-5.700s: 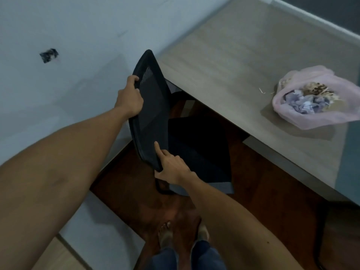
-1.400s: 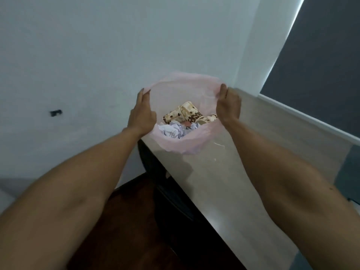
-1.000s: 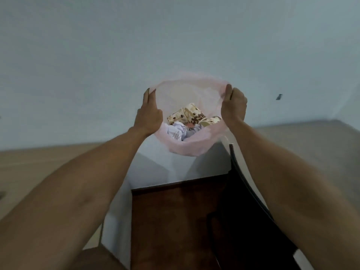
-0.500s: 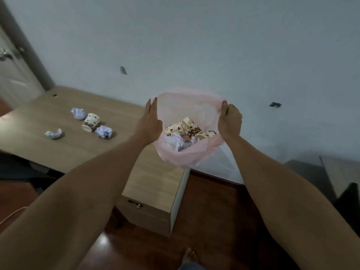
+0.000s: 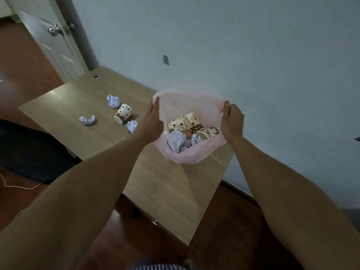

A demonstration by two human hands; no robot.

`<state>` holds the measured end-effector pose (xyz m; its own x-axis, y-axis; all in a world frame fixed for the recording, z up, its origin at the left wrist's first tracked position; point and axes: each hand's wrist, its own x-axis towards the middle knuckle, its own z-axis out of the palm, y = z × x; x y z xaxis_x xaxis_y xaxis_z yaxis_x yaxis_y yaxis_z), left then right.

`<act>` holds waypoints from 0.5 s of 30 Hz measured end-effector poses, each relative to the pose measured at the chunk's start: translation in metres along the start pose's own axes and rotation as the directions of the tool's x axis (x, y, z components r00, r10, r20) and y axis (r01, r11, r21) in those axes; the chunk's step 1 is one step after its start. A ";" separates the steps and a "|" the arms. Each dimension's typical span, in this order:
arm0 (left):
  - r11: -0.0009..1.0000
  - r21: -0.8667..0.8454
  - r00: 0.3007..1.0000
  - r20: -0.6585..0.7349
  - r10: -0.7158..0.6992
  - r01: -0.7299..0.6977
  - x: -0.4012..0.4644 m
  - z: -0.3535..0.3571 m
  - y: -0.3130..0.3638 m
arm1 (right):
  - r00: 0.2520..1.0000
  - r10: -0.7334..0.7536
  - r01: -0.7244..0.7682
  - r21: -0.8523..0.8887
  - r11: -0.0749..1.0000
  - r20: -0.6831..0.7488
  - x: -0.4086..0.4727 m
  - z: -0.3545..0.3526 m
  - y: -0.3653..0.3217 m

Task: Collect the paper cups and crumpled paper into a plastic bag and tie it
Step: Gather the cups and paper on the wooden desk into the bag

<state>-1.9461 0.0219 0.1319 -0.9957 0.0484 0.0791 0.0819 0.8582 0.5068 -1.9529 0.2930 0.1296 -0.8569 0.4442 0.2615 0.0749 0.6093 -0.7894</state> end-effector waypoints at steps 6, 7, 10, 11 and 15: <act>1.000 -0.024 0.999 0.035 0.021 -0.020 0.061 0.004 -0.033 | 1.000 0.009 -0.009 0.008 1.000 -0.006 0.037 0.049 -0.011; 0.998 -0.053 0.998 0.042 0.039 -0.037 0.074 0.005 -0.039 | 1.000 0.012 -0.012 0.002 1.000 -0.018 0.043 0.058 -0.014; 0.988 -0.129 0.992 0.083 0.100 -0.088 0.116 0.008 -0.057 | 0.997 0.020 -0.022 -0.024 0.999 -0.079 0.054 0.082 -0.022; 0.985 -0.137 0.988 0.098 0.122 -0.108 0.131 0.010 -0.063 | 0.993 0.023 -0.026 -0.028 0.999 -0.112 0.057 0.089 -0.025; 0.969 -0.122 0.960 0.158 0.232 -0.215 0.185 0.015 -0.085 | 0.965 0.066 -0.079 -0.040 0.996 -0.255 0.068 0.120 -0.036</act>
<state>-2.1378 -0.0345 0.0903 -0.9434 0.3265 0.0584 0.2984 0.7588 0.5789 -2.0751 0.2224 0.1089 -0.6918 0.6363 0.3415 0.1627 0.5981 -0.7847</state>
